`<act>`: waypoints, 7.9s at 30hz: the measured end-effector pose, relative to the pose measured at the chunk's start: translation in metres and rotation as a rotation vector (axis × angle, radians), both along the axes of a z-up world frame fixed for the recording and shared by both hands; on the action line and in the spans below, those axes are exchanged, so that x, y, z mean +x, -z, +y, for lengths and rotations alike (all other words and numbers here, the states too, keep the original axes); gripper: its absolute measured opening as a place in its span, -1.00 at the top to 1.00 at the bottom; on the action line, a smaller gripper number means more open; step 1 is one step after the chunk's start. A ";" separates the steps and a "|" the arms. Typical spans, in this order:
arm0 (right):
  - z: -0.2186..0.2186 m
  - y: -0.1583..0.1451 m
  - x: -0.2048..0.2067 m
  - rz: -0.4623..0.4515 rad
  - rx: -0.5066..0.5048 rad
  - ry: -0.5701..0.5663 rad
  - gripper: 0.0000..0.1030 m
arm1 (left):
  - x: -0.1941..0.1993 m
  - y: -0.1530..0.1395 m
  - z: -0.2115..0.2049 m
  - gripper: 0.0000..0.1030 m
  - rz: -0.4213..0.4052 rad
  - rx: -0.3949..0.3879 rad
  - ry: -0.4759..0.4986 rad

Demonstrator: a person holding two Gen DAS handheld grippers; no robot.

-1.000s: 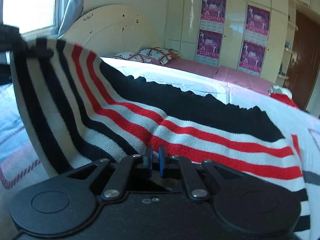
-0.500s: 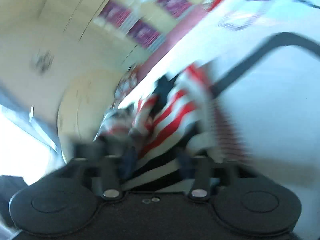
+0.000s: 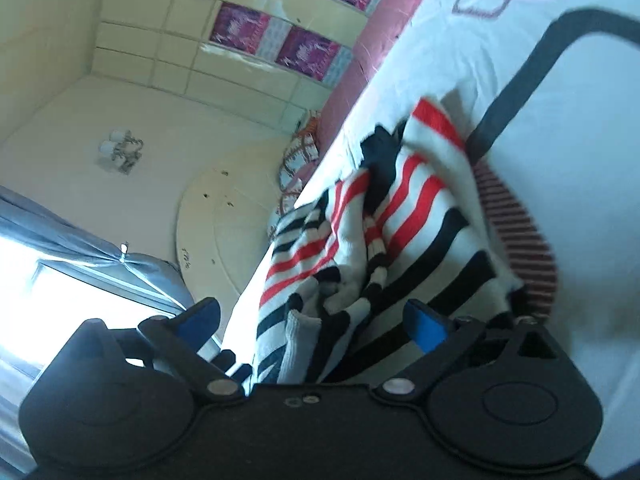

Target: Fold small clothes

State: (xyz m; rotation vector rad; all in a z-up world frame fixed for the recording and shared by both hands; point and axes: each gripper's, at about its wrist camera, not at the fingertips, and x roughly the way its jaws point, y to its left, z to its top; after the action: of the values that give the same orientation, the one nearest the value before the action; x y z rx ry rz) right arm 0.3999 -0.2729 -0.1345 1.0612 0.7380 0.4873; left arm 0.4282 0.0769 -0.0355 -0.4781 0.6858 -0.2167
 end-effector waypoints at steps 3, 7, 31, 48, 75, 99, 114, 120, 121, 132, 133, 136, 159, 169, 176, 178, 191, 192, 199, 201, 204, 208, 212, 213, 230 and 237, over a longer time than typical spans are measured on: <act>0.014 0.003 0.019 0.044 -0.012 -0.038 -0.88 | 0.002 0.023 0.015 -0.30 0.051 -0.100 -0.033; 0.049 -0.007 0.042 0.079 -0.206 -0.075 -0.37 | -0.003 0.043 0.019 -0.35 0.056 -0.149 -0.037; 0.061 -0.025 -0.005 -0.030 -0.689 0.067 0.54 | 0.047 0.029 -0.077 -0.48 0.045 0.165 0.125; 0.087 -0.079 -0.019 -0.322 -0.884 0.091 0.55 | 0.051 0.031 -0.061 -0.47 0.039 0.143 0.030; 0.020 -0.034 -0.065 -0.034 -0.590 0.182 0.01 | 0.016 0.008 -0.053 -0.55 0.011 0.124 0.056; 0.009 -0.001 -0.058 0.085 -0.321 0.206 0.38 | -0.051 0.040 -0.085 -0.54 -0.070 0.269 0.041; 0.015 0.017 -0.066 0.064 -0.319 0.197 0.73 | -0.049 0.058 -0.073 -0.14 -0.059 0.252 -0.089; 0.013 0.012 -0.073 0.044 -0.327 0.224 0.70 | -0.058 0.055 -0.062 -0.29 -0.050 0.257 -0.027; 0.013 0.010 -0.075 0.041 -0.345 0.220 0.67 | -0.063 0.054 -0.058 -0.31 -0.055 0.263 -0.008; 0.046 -0.048 -0.064 -0.226 -0.734 0.155 0.76 | -0.031 0.008 -0.050 -0.31 -0.215 0.121 -0.004; 0.054 -0.049 -0.060 -0.247 -0.783 0.140 0.74 | -0.021 0.007 -0.062 -0.31 -0.220 0.111 0.027; 0.071 -0.047 -0.052 -0.272 -0.914 0.107 0.65 | 0.006 0.017 -0.088 -0.31 -0.172 0.110 0.119; 0.071 -0.043 0.004 -0.208 -1.021 0.019 0.23 | 0.077 0.024 -0.082 -0.39 -0.016 0.279 0.197; 0.005 -0.007 0.012 0.019 -0.609 0.057 -0.26 | 0.095 0.045 -0.048 -0.39 0.112 -0.012 0.262; -0.033 0.017 0.016 0.068 -0.314 -0.004 -0.27 | 0.100 0.060 -0.042 -0.38 0.165 -0.104 0.318; -0.036 0.021 0.021 0.073 -0.271 -0.036 -0.26 | 0.102 0.060 -0.047 -0.38 0.162 -0.096 0.329; -0.023 0.026 0.046 0.034 -0.209 -0.185 -0.01 | 0.112 0.058 -0.059 -0.39 0.151 -0.059 0.370; -0.024 0.026 0.044 0.036 -0.208 -0.190 0.02 | 0.111 0.058 -0.058 -0.39 0.150 -0.059 0.371; -0.039 0.028 0.032 0.047 -0.178 -0.239 0.09 | 0.112 0.059 -0.059 -0.39 0.149 -0.059 0.372; -0.037 0.030 0.038 0.041 -0.181 -0.249 0.16 | 0.113 0.061 -0.059 -0.39 0.149 -0.072 0.366; -0.021 0.027 0.051 -0.004 -0.233 -0.251 0.16 | 0.119 0.063 -0.062 -0.38 0.145 -0.097 0.348; -0.021 0.028 0.045 -0.055 -0.243 -0.229 0.21 | 0.120 0.061 -0.072 -0.21 0.138 -0.067 0.324; -0.018 0.022 0.038 -0.063 -0.286 -0.213 0.24 | 0.114 0.058 -0.074 0.07 0.112 -0.074 0.293; -0.018 0.019 0.036 -0.064 -0.293 -0.211 0.25 | 0.112 0.056 -0.073 0.09 0.101 -0.077 0.290; 0.066 -0.054 0.004 -0.173 -0.366 -0.139 0.33 | 0.081 0.007 0.030 0.16 -0.042 -0.153 0.334; 0.140 -0.059 0.020 -0.204 -0.351 -0.217 0.33 | 0.054 -0.003 0.117 0.16 -0.060 -0.126 0.258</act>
State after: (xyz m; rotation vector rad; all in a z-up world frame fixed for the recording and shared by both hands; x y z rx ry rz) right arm 0.4197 -0.1326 -0.0757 0.5971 0.7282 0.6161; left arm 0.4819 0.1943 -0.0327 -0.5014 0.6768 -0.5173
